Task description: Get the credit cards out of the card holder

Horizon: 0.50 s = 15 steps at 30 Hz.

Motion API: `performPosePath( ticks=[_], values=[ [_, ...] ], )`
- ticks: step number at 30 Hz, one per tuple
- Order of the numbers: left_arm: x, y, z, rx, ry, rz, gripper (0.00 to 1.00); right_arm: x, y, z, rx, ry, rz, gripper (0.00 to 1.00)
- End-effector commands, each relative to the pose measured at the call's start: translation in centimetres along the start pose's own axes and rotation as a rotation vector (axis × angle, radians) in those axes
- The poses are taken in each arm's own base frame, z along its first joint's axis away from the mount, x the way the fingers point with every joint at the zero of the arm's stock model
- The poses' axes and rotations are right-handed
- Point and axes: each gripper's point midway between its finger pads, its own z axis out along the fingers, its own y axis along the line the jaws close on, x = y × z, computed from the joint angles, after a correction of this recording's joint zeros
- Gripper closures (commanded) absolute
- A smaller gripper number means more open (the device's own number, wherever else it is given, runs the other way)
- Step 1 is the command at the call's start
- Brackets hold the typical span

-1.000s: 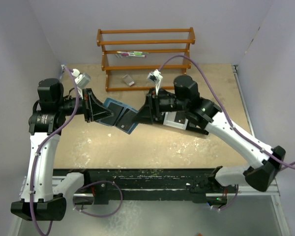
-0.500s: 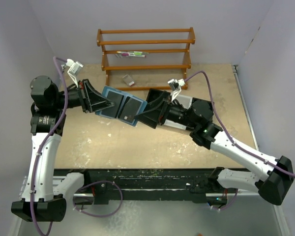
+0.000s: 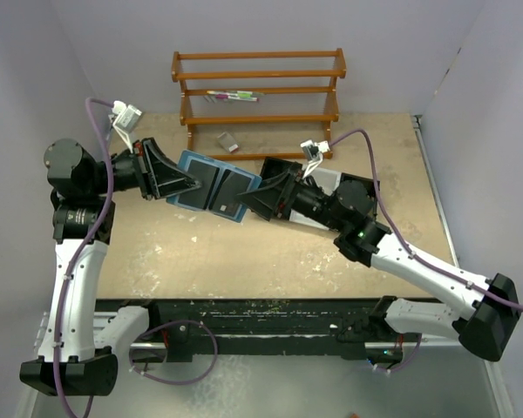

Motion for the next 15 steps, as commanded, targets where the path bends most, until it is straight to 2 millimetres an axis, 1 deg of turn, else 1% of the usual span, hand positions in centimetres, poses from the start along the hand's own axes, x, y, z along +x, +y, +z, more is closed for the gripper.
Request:
performPosePath(
  ticks=[1,4,6,10,11,12,13,15],
  values=[
    [-0.8,-2.4,-0.1,0.032,-0.014,0.083,0.97,-1.9,1.0,-1.1,-0.006,-0.099,-0.012,0.19],
    [-0.9,-2.3,-0.1,0.032,-0.023,0.075,0.97,-2.3,3.4,-1.2,-0.133,-0.119,-0.008,0.23],
    [-0.8,-2.2,-0.1,0.03,-0.022,0.072,0.96,-2.3,4.9,-0.7,-0.189,-0.106,-0.015,0.26],
    [-0.4,-1.6,-0.1,0.023,-0.021,0.062,0.95,-1.8,6.9,0.4,-0.275,-0.071,-0.02,0.34],
    [-0.3,-1.3,-0.1,0.018,-0.02,0.059,0.95,-1.8,7.2,0.6,-0.289,-0.068,-0.015,0.39],
    [0.0,-0.9,-0.1,0.011,-0.019,0.051,0.95,-1.8,7.2,0.8,-0.291,-0.067,-0.009,0.47],
    [0.4,-0.4,-0.1,0.006,-0.014,0.038,0.95,-1.6,6.8,1.2,-0.276,-0.064,-0.003,0.55],
    [1.1,0.5,-0.2,-0.003,-0.006,0.028,0.93,-1.1,5.8,1.7,-0.235,-0.039,0.006,0.8]
  ],
)
